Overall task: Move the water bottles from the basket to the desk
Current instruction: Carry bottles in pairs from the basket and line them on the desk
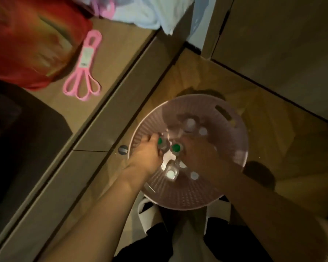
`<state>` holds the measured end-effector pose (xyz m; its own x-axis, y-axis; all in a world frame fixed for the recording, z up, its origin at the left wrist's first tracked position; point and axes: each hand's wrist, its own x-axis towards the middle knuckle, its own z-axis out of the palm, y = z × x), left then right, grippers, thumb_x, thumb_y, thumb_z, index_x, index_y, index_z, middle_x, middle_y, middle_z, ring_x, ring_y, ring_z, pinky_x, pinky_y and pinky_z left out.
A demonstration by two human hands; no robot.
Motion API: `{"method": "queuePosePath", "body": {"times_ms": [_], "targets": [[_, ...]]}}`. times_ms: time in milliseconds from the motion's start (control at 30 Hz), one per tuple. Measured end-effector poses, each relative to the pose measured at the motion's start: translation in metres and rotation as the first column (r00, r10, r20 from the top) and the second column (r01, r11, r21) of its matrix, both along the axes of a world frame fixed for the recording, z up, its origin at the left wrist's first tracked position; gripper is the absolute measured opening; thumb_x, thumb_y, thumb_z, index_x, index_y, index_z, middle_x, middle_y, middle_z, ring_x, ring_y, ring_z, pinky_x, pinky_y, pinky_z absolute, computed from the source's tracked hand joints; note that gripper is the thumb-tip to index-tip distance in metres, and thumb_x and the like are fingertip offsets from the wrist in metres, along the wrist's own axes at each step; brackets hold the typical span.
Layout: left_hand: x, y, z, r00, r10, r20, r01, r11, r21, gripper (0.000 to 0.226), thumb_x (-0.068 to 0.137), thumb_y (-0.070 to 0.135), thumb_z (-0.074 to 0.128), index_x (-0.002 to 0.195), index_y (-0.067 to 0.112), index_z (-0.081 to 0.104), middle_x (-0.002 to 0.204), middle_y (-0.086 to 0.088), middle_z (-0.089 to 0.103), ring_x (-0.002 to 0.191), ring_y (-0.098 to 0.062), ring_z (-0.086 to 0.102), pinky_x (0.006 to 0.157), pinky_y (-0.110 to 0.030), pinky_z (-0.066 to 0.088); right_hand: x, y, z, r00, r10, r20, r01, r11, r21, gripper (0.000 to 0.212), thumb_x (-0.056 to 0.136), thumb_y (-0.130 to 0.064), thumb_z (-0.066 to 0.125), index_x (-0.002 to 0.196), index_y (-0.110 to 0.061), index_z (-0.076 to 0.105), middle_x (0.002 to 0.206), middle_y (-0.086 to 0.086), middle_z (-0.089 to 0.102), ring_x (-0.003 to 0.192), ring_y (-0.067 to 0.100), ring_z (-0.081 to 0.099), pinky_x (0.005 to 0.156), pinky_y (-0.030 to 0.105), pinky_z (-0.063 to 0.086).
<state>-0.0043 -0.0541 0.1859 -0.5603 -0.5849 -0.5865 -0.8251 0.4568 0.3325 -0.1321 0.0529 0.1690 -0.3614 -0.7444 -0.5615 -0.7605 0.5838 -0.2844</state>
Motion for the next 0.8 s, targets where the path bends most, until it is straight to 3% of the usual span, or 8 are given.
{"method": "queuePosePath", "body": {"times_ms": [67, 167, 267, 367, 500, 633, 800], "targets": [[-0.009, -0.006, -0.064, 0.999, -0.026, 0.028, 0.026, 1.000, 0.018, 0.051, 0.094, 0.023, 0.052, 0.142, 0.027, 0.034, 0.133, -0.014, 0.046, 0.112, -0.035, 0.056, 0.090, -0.042, 0.046, 0.002, -0.012, -0.070, 0.997, 0.039, -0.070, -0.039, 0.999, 0.000, 0.039, 0.091, -0.037, 0.052, 0.126, -0.021, 0.053, 0.119, 0.009, 0.061, 0.111, 0.032, 0.058, 0.091, 0.044, 0.048], [-0.020, -0.016, -0.143, 0.997, -0.065, 0.050, 0.067, 0.997, -0.033, 0.055, 0.094, 0.021, 0.053, 0.145, 0.028, 0.034, 0.130, -0.019, 0.050, 0.112, -0.038, 0.057, 0.087, -0.040, 0.048, 0.011, -0.022, -0.141, 0.993, 0.107, -0.054, -0.101, 0.989, 0.105, 0.048, 0.099, -0.036, 0.047, 0.143, -0.018, 0.042, 0.138, 0.012, 0.052, 0.124, 0.033, 0.050, 0.099, 0.042, 0.041], [-0.023, -0.018, -0.189, 0.994, -0.100, 0.051, 0.105, 0.991, -0.084, 0.053, 0.090, 0.018, 0.058, 0.138, 0.029, 0.039, 0.120, -0.018, 0.059, 0.107, -0.038, 0.062, 0.082, -0.039, 0.052, 0.012, -0.024, -0.177, 0.983, 0.167, -0.078, -0.161, 0.984, 0.075, 0.047, 0.100, -0.033, 0.048, 0.141, -0.014, 0.039, 0.134, 0.012, 0.054, 0.118, 0.032, 0.057, 0.086, 0.037, 0.044], [-0.020, -0.015, -0.205, 0.990, -0.108, 0.096, 0.116, 0.990, -0.085, 0.044, 0.091, 0.022, 0.062, 0.128, 0.030, 0.040, 0.107, -0.015, 0.063, 0.099, -0.036, 0.065, 0.071, -0.035, 0.045, 0.015, -0.029, -0.194, 0.988, 0.157, -0.002, -0.156, 0.980, 0.121, 0.041, 0.096, -0.026, 0.054, 0.132, -0.012, 0.042, 0.127, 0.014, 0.054, 0.111, 0.033, 0.061, 0.078, 0.036, 0.044], [-0.018, -0.016, -0.183, 0.995, -0.096, 0.027, 0.097, 0.993, -0.068, 0.033, 0.091, 0.019, 0.060, 0.119, 0.024, 0.044, 0.098, -0.013, 0.065, 0.090, -0.034, 0.067, 0.066, -0.034, 0.047, 0.007, -0.029, -0.180, 0.997, 0.070, 0.021, -0.072, 0.993, 0.094, 0.030, 0.097, -0.027, 0.054, 0.124, -0.014, 0.055, 0.117, 0.009, 0.063, 0.104, 0.029, 0.065, 0.074, 0.034, 0.044], [-0.015, -0.016, -0.122, 0.999, -0.018, -0.045, 0.016, 0.999, -0.052, 0.031, 0.089, 0.015, 0.054, 0.117, 0.025, 0.045, 0.100, -0.007, 0.068, 0.089, -0.030, 0.068, 0.075, -0.037, 0.056, 0.001, -0.025, -0.129, 1.000, 0.007, 0.023, -0.009, 0.997, 0.077, 0.024, 0.097, -0.032, 0.054, 0.114, -0.016, 0.061, 0.105, 0.007, 0.068, 0.096, 0.027, 0.067, 0.072, 0.033, 0.046], [-0.017, -0.015, -0.012, 0.997, 0.046, -0.068, -0.050, 0.997, -0.051, 0.032, 0.090, 0.019, 0.054, 0.114, 0.035, 0.041, 0.098, -0.006, 0.066, 0.088, -0.030, 0.066, 0.077, -0.037, 0.056, -0.012, -0.027, -0.016, 0.998, -0.041, 0.057, 0.043, 0.999, -0.019, 0.037, 0.097, -0.038, 0.051, 0.128, -0.018, 0.048, 0.107, 0.006, 0.064, 0.094, 0.029, 0.064, 0.076, 0.040, 0.052]]}}
